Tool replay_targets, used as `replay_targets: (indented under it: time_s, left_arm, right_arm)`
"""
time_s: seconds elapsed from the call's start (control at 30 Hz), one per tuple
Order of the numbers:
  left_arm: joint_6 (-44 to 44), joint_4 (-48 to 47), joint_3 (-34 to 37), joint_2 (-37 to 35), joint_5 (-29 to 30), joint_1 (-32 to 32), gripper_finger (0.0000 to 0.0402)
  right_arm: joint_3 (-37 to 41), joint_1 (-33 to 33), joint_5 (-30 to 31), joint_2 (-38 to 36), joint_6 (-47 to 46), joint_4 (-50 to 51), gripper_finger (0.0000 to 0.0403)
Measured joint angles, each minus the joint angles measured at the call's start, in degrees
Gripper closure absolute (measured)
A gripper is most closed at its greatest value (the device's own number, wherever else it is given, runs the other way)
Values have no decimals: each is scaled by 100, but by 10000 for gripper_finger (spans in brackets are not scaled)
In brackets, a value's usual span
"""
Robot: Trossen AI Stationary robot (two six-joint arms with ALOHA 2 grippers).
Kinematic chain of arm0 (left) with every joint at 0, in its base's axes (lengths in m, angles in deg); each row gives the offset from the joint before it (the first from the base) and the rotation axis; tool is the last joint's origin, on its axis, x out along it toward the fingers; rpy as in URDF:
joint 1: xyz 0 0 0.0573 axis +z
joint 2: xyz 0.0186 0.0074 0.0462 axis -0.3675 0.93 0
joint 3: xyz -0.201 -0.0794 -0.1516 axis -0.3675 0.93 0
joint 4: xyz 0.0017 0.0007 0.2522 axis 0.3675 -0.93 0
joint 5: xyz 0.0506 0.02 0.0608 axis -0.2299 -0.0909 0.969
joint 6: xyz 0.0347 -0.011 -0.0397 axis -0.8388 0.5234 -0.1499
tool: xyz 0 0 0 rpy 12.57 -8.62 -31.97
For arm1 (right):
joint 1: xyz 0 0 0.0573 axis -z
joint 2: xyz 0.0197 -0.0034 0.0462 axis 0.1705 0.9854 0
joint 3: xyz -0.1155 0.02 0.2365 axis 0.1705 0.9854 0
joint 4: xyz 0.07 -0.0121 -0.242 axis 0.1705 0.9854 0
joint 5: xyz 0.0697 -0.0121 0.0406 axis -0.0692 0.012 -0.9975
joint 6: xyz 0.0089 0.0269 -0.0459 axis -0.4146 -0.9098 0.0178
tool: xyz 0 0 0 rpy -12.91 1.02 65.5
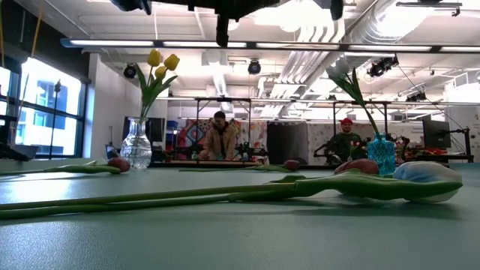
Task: Sort flowers into vase by color
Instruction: Put the right white flower into the blue vase
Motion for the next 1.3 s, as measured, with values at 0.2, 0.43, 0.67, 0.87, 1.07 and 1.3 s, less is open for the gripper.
replay_targets:
  time_s: [0.2, 0.43, 0.67, 0.87, 1.07, 1.3]
  left_arm:
    - [123, -499, 0, 0, -58, 0, 359]
    - [592, -853, 0, 0, -72, 3, 319]
    - [833, -1045, 0, 0, -207, 80, 288]
    - [1018, -1332, 0, 0, -755, 238, 279]
    - [1228, -1435, 0, 0, -1378, 386, 279]
    - [1621, -1980, 0, 0, -1365, 574, 280]
  right_arm:
    - [-2, 84, 310, -423, -45, 944, 400]
    - [-5, 242, 696, -1084, 43, 1996, 402]
    - [-9, 261, 1142, -1558, -162, 3293, 402]
    - [-19, 261, 1589, -1736, -387, 4245, 403]
    - [-275, 261, 1854, -1746, -503, 5196, 403]
    - [-705, 261, 2211, -1746, -502, 6017, 403]
